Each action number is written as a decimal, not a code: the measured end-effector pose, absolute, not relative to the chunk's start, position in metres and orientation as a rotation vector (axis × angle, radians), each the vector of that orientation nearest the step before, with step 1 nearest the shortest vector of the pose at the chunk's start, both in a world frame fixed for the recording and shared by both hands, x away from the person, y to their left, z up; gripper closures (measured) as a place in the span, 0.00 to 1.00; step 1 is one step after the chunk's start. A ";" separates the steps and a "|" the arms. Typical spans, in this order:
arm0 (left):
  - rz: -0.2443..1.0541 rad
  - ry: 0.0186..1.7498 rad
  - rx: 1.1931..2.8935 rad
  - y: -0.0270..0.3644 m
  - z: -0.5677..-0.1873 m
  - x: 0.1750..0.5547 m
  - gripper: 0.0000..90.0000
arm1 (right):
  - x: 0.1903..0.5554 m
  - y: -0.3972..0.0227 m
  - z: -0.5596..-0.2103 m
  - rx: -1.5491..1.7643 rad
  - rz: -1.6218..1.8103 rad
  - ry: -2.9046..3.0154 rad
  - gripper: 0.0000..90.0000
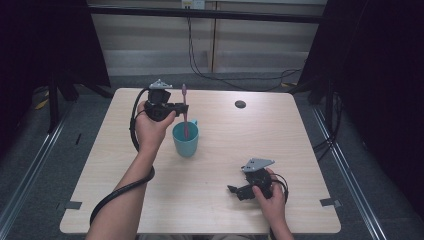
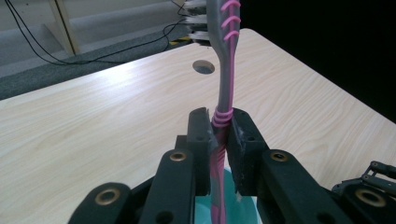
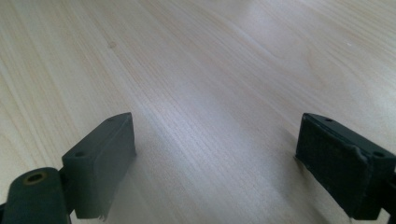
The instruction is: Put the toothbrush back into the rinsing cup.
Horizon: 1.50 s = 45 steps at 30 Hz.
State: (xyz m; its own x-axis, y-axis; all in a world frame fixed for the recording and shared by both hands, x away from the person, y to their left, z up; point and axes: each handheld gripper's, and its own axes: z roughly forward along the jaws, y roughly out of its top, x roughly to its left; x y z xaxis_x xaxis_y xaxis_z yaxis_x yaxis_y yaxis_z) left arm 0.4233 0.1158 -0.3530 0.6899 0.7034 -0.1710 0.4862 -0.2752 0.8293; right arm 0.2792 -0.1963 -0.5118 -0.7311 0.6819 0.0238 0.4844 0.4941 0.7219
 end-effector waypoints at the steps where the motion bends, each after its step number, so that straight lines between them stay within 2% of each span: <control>1: 0.283 0.922 1.941 0.115 -0.354 0.424 0.89 | 0.279 -0.196 -0.512 0.990 1.071 2.476 0.12; 45: 0.271 0.981 1.942 0.111 -0.400 0.421 0.89 | 0.279 -0.196 -0.512 0.981 1.074 2.482 0.12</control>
State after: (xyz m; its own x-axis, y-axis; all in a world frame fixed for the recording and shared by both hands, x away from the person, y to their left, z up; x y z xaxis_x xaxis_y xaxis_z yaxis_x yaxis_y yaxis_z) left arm 0.4211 0.1114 -0.3995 0.6590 0.7276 -0.1908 0.5270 -0.2656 0.8073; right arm 0.2792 -0.1960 -0.5119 -0.7366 0.6759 0.0249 0.4807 0.4973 0.7222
